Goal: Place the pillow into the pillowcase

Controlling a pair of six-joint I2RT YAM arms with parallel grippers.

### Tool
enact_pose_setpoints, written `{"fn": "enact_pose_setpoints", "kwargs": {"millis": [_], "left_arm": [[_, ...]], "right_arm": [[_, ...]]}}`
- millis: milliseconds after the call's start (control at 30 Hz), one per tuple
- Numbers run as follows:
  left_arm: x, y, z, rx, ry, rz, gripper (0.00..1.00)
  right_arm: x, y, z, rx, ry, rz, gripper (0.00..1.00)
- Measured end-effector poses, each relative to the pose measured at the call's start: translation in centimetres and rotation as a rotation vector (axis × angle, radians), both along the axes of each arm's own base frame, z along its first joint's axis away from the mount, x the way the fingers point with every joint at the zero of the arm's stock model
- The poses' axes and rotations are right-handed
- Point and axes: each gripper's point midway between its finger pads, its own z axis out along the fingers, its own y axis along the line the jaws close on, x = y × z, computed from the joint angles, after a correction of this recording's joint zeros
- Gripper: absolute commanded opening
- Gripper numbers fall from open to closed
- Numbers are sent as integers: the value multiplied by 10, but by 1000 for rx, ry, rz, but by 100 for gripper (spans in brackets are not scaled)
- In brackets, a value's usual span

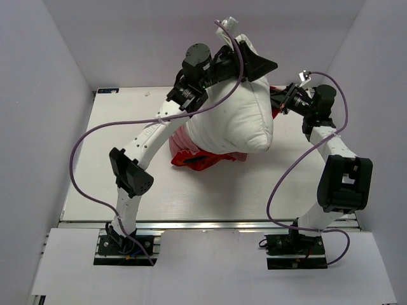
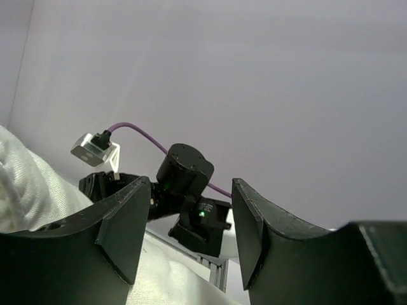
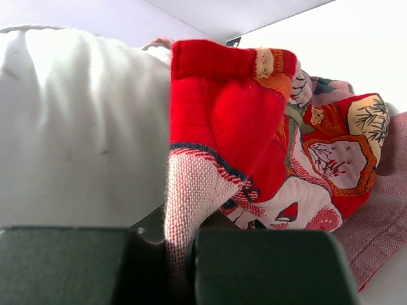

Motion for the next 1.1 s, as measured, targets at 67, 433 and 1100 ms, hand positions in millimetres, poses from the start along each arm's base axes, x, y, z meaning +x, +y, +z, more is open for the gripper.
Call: {"fn": "enact_pose_setpoints", "kwargs": {"millis": [67,433,1100], "left_arm": [[-2,7,4,3,8,9,64],[-2,48,24,-1,28,62,64],[11,-1,17,-280,101,-247,84]], "right_arm": [[2,-1,0,0,6,-6,0],[18,-5,-1,-19,41,-56,0],[22,8,-20,-77,70,-87,0]]}}
